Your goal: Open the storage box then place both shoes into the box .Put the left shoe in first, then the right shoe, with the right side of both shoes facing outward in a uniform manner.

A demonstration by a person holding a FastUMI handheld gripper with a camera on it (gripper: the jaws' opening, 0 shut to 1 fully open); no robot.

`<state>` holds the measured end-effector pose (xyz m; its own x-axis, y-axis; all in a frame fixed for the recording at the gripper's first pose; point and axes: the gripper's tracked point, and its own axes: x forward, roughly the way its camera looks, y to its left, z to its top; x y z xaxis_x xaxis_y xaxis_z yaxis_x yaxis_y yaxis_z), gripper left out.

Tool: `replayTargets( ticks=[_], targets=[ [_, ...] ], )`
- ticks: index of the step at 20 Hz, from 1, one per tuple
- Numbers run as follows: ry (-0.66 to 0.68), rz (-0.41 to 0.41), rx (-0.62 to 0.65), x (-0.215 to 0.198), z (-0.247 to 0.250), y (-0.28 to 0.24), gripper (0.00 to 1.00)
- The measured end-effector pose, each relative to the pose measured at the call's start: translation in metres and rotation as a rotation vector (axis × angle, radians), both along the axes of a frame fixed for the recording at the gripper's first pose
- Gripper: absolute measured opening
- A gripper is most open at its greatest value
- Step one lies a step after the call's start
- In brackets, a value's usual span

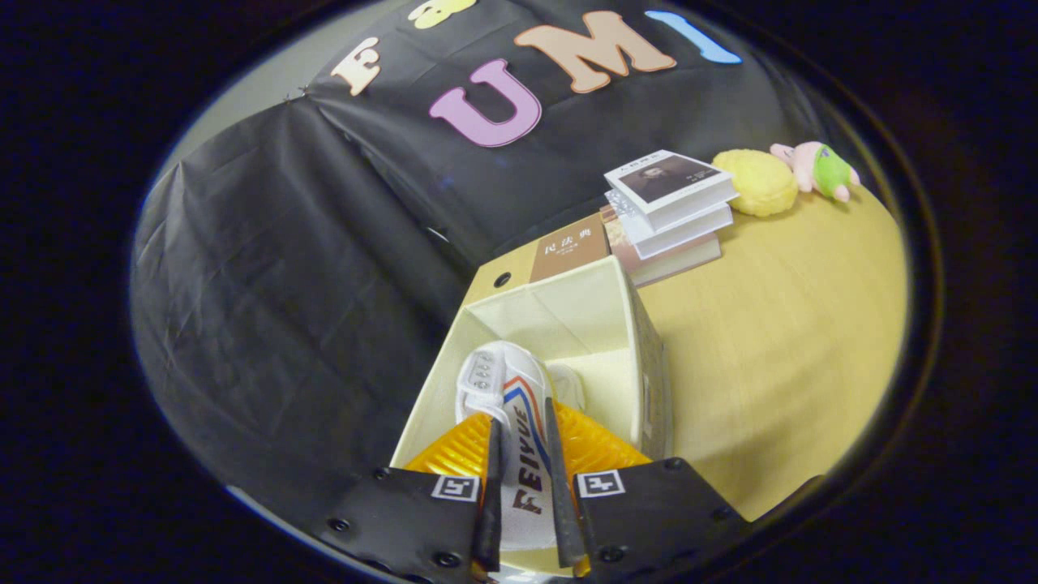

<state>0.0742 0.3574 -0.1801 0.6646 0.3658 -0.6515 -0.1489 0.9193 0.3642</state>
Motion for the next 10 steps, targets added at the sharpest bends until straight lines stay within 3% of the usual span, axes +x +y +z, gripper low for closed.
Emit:
replayTargets(
  ticks=[4,10],
  targets=[
    [-0.035,0.055,-0.073,-0.005,-0.003,0.003,0.38],
    [0.022,0.112,-0.194,-0.014,-0.010,0.002,0.41]
  ],
)
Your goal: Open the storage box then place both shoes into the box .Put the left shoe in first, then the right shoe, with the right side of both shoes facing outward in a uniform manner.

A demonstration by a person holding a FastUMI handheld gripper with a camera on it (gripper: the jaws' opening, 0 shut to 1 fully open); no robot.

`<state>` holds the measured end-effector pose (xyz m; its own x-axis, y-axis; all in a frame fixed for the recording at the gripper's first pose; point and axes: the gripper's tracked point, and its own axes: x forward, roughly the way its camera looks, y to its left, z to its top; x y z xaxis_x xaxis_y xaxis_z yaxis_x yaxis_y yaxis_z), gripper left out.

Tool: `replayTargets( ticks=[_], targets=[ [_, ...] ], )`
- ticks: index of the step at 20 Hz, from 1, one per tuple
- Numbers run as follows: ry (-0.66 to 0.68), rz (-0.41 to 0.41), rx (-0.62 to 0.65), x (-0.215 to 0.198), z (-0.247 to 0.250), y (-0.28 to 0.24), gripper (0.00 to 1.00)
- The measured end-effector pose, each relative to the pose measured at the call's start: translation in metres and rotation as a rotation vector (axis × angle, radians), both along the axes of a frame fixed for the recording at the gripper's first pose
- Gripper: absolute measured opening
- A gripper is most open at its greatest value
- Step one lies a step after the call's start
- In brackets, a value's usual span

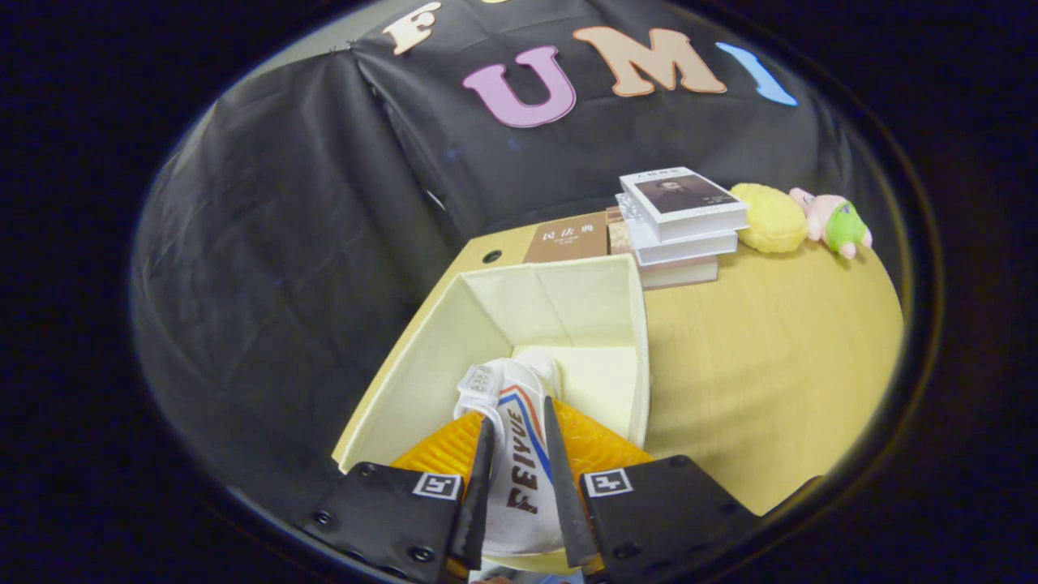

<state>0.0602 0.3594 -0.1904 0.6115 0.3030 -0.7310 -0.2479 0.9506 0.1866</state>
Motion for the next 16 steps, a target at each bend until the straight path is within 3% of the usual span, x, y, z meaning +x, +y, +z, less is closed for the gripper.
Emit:
replayTargets(
  ticks=[1,5,7,16],
  targets=[
    [0.013,0.018,-0.025,-0.003,0.000,0.001,0.41],
    [0.009,0.087,-0.140,-0.006,0.001,0.002,0.68],
    [0.004,0.117,-0.118,-0.014,0.010,0.009,0.81],
    [-0.063,0.076,0.012,-0.026,0.057,-0.026,1.00]
  ],
)
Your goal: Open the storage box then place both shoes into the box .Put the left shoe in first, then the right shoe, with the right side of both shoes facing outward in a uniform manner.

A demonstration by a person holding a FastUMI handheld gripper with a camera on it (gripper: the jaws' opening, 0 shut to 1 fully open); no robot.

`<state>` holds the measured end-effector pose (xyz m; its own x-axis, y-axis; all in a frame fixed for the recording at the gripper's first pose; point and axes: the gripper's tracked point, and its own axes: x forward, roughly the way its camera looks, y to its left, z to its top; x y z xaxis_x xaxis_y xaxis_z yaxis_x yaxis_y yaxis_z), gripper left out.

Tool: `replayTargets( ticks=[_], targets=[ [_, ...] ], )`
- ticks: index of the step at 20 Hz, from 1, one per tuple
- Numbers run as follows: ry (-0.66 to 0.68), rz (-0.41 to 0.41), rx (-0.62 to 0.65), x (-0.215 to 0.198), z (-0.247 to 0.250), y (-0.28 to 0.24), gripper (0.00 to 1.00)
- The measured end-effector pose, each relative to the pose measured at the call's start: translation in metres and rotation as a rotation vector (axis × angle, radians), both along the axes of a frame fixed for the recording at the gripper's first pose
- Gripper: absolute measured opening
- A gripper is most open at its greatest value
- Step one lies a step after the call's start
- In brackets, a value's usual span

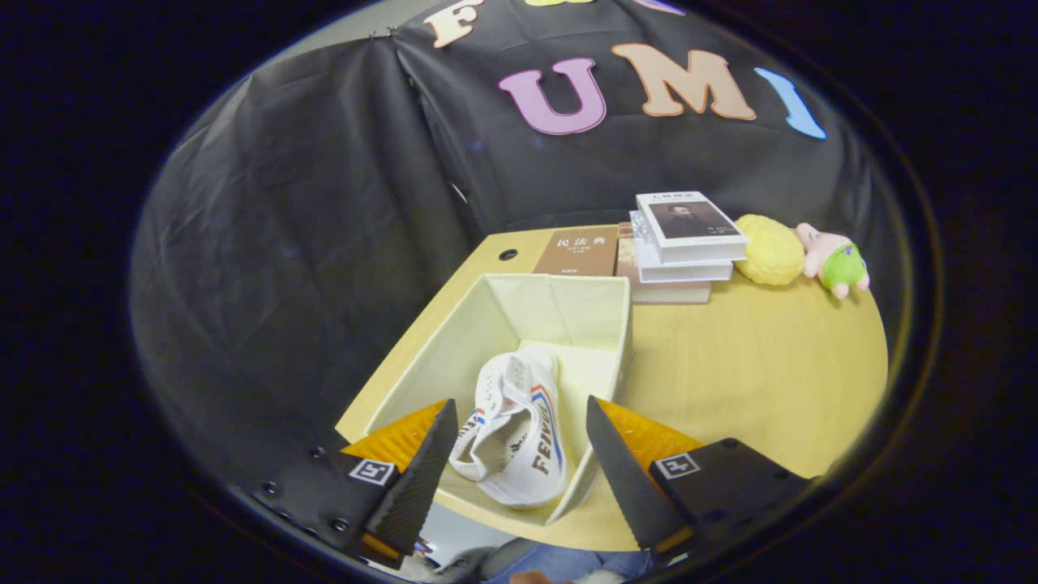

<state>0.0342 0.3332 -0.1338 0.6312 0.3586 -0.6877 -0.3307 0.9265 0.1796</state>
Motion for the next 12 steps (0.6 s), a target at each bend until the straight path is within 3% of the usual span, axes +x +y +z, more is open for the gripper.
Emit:
replayTargets(
  ticks=[7,12],
  targets=[
    [-0.218,-0.056,0.080,-0.006,0.048,-0.062,1.00],
    [-0.433,-0.100,0.000,-0.001,0.070,-0.121,1.00]
  ],
)
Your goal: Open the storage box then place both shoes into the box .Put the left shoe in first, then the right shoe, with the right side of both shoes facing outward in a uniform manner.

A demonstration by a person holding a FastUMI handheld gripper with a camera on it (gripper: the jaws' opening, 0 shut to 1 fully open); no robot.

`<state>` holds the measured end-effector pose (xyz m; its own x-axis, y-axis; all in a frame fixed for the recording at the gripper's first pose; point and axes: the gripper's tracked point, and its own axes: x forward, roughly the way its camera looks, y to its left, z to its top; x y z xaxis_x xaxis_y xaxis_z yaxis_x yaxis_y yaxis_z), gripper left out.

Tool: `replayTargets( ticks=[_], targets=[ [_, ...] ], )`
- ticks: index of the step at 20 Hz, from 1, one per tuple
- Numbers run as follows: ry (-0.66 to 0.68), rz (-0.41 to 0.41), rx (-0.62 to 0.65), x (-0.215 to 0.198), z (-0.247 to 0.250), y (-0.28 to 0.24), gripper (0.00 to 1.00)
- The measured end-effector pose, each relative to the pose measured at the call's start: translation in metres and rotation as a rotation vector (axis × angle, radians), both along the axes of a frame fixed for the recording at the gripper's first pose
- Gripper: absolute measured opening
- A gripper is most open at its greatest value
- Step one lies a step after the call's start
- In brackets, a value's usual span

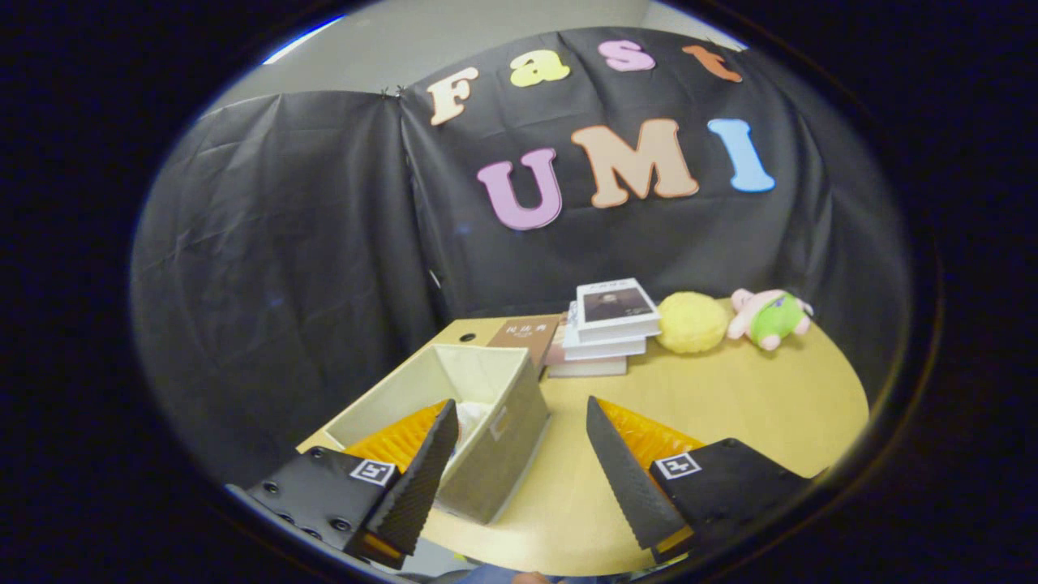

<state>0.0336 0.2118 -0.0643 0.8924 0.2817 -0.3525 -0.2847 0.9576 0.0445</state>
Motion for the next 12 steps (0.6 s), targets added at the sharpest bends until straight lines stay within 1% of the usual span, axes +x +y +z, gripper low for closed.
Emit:
replayTargets(
  ticks=[2,5,6,8,10,12],
  targets=[
    [-0.101,-0.018,-0.034,0.000,0.014,-0.016,1.00],
    [-0.220,-0.085,-0.073,0.000,0.030,-0.046,1.00],
    [-0.242,-0.118,-0.082,0.000,0.032,-0.058,1.00],
    [-0.266,-0.155,-0.092,-0.004,0.033,-0.071,0.99],
    [-0.280,-0.169,-0.104,-0.006,0.032,-0.081,0.99],
    [-0.267,-0.162,-0.093,-0.012,0.029,-0.085,0.99]
  ],
)
